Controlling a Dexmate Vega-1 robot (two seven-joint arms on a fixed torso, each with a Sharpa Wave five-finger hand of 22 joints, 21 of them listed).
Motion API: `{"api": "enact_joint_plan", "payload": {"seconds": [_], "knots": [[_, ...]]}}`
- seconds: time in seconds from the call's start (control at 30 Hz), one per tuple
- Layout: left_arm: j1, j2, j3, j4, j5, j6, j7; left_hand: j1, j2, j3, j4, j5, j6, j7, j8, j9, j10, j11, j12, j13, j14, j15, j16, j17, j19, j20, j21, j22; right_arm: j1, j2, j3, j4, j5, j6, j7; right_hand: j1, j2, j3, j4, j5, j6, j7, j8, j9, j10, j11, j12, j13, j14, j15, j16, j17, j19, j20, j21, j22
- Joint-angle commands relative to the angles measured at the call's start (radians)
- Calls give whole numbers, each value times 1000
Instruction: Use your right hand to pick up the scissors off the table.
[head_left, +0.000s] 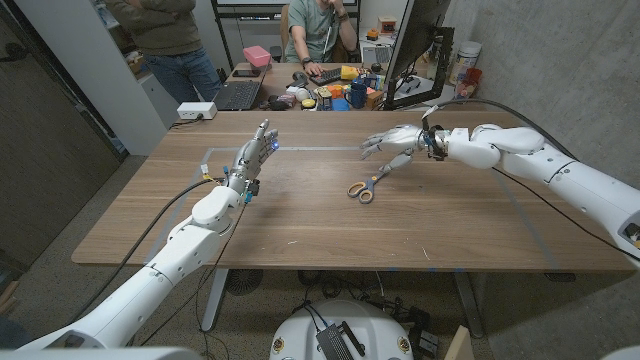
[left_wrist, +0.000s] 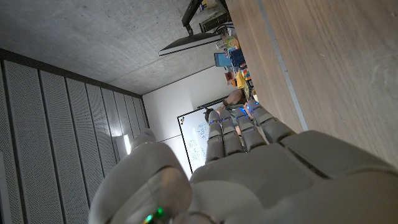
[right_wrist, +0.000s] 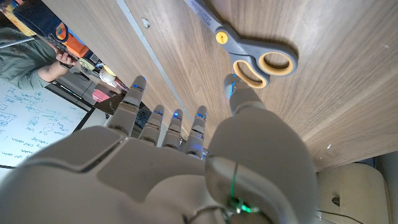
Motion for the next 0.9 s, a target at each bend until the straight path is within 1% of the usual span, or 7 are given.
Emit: {"api": "enact_joint_plan", "payload": {"seconds": [0.03, 0.1, 0.23, 0.3, 0.47, 0.5, 0.9], "knots": [[-24, 4, 6, 3, 5, 4, -18, 4, 7, -5, 4, 3, 8, -1, 3, 2, 2, -6, -1, 5, 2, -4, 2, 3, -2, -17, 4, 2, 22, 16, -25, 18, -10, 28, -1, -9, -3, 2, 6, 0, 16, -4, 8, 4, 15, 1, 11, 3, 15, -7, 8, 4, -1, -2, 7, 2], [-28, 4, 8, 3, 8, 6, -18, 4, 7, -5, 4, 3, 8, 1, 2, 2, 1, -5, -1, 5, 2, -4, 2, 3, -1, -18, 4, 2, 29, 21, -31, 22, -14, 28, 9, -11, -3, 3, 7, -1, 18, -3, 7, 3, 30, -18, 19, 3, 26, -13, 11, 3, 11, -4, 14, 3], [-28, 1, 9, 6, 7, -2, -23, 4, 7, -5, 4, 3, 8, 0, 2, 2, 1, -7, -1, 5, 2, -3, 2, 3, -1, -17, 5, 2, 43, 37, -46, 41, -23, 28, 19, -10, -5, 8, 4, -4, 34, -5, 8, 3, 94, -89, 42, 1, 55, -21, 16, 2, 26, -3, 21, 3], [-20, 1, 9, -2, 6, 6, -12, 4, 7, -6, 4, 3, 7, 0, 2, 2, 1, -8, -1, 5, 1, -3, 2, 3, -2, -17, 5, 2, 49, 46, -54, 50, -24, 23, 31, -9, -5, 9, 4, -5, 37, -5, 8, 3, 104, -96, 45, 0, 64, -25, 18, 2, 27, -3, 21, 3], [-4, 6, 3, -15, 5, 7, -2, 5, 8, -6, 4, 3, 8, 0, 2, 2, 1, -6, -1, 5, 0, -2, 2, 3, -2, -15, 5, 2, 59, 57, -67, 74, -13, 24, 41, -8, -6, 11, 3, -7, 33, -11, 5, 2, 104, -72, 43, -1, 67, -22, 16, 1, 29, -2, 22, 3], [-1, 7, 2, -18, 5, 7, 0, 5, 8, -6, 4, 3, 8, 0, 2, 2, 1, -6, -1, 5, 0, -2, 2, 3, -2, -15, 5, 2, 61, 59, -70, 80, -12, 27, 41, -8, -6, 12, 3, -7, 33, -11, 4, 2, 106, -58, 44, -1, 67, -22, 15, 1, 30, -2, 22, 3], [-2, 19, 1, -44, 13, 26, 9, 5, 8, -8, 4, 3, 9, 0, 2, 2, 0, -8, -1, 5, 0, -1, 2, 3, -3, -13, 5, 2, 80, 81, -104, 132, -3, 31, 50, -9, -6, 16, 3, -11, 13, -6, -5, 2, 86, -42, 34, -2, 67, -17, 11, 2, 35, -2, 23, 4]]}}
